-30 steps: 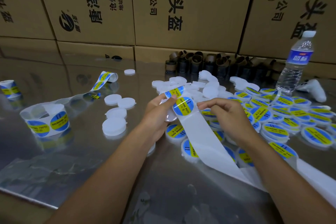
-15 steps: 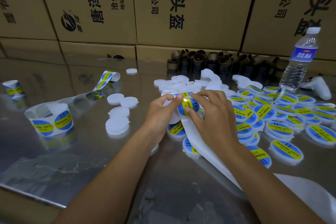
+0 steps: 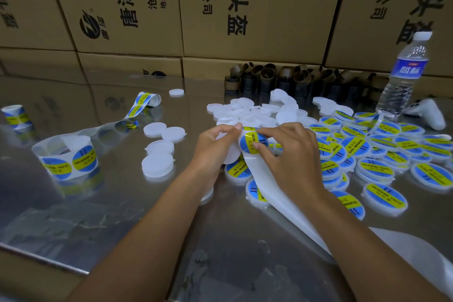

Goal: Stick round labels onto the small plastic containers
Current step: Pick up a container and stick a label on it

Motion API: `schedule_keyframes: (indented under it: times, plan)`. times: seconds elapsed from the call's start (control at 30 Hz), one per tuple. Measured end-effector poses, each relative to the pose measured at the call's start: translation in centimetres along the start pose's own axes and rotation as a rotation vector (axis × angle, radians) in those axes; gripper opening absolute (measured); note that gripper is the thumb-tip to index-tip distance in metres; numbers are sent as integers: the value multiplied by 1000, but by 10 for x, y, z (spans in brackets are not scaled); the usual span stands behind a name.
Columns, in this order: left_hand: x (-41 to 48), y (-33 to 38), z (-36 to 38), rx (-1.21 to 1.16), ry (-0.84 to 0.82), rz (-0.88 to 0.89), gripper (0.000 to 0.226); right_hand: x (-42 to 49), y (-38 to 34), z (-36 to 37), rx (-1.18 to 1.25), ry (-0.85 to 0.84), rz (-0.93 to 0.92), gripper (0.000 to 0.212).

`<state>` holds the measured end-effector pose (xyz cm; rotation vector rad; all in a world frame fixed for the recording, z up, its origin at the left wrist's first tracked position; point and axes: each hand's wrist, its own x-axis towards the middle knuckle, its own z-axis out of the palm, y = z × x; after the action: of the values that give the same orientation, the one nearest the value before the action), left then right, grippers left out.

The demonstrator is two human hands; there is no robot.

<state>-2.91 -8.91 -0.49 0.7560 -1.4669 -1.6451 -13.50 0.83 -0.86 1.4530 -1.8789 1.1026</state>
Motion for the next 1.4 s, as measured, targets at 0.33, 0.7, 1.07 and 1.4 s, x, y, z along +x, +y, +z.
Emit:
schedule_keyframes:
  times: [0.33,0.7,1.07,1.4]
  plan:
    - [1,0,-2,27,-26,-5,13,-1,2,-1,33,-74,56,17]
    - [1,-3,-3,28,61,38,15,-2,-3,-4,192,-40,44,9]
    - [2,-5,-5,10,80,70,19,5,-3,-12,773,-67,506,26]
    - [4,-6,-4,129,138,181,21,12,8,-17,1253,67,944,21]
